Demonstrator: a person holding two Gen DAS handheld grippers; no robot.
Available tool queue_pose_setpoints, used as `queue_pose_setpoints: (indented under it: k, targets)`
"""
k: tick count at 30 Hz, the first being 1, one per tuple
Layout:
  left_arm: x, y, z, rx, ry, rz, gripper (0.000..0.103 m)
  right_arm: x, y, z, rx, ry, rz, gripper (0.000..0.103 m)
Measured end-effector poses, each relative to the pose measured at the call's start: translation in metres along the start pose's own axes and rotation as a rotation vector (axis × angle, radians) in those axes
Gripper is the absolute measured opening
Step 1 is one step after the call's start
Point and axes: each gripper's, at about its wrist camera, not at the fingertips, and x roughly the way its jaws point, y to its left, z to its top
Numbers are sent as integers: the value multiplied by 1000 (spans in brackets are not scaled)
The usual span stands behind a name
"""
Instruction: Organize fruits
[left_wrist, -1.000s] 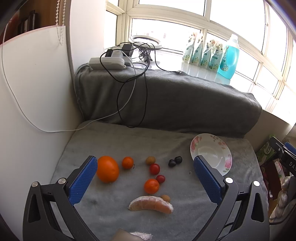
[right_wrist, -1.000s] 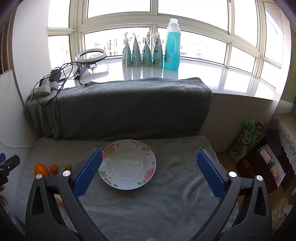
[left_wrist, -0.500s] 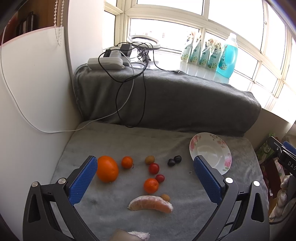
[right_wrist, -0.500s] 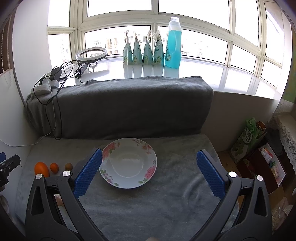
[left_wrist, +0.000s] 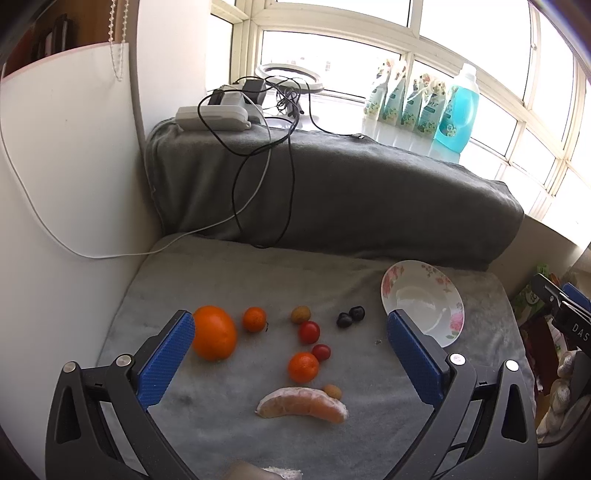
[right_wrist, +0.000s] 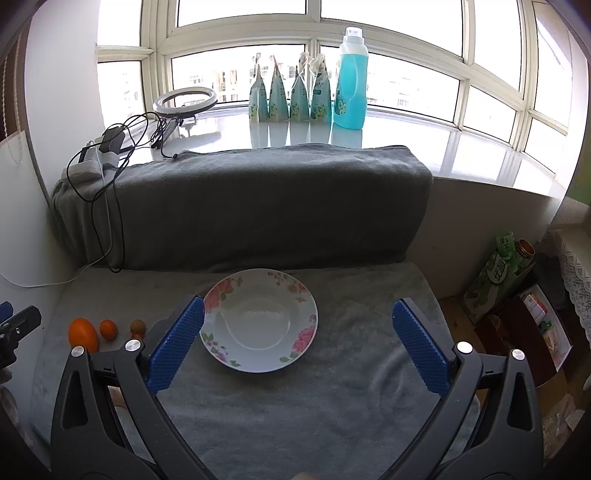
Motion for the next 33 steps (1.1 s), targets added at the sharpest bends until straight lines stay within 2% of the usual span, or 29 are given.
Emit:
queue_pose_setpoints:
  k: [10,18,23,33]
  targets:
    - [7,19,-11,-34,41,26,102,16,10,-5,-24,45,64,103]
    - [16,47,-24,-103,87,52,102,36,27,-9,-33,100,186,103]
    - [19,66,-31,-158,108,67,102,43,39,-11,-37,99,257,103]
    - [27,98,-41,-230,134,55,100,73,87,-13,-135,251,388,103]
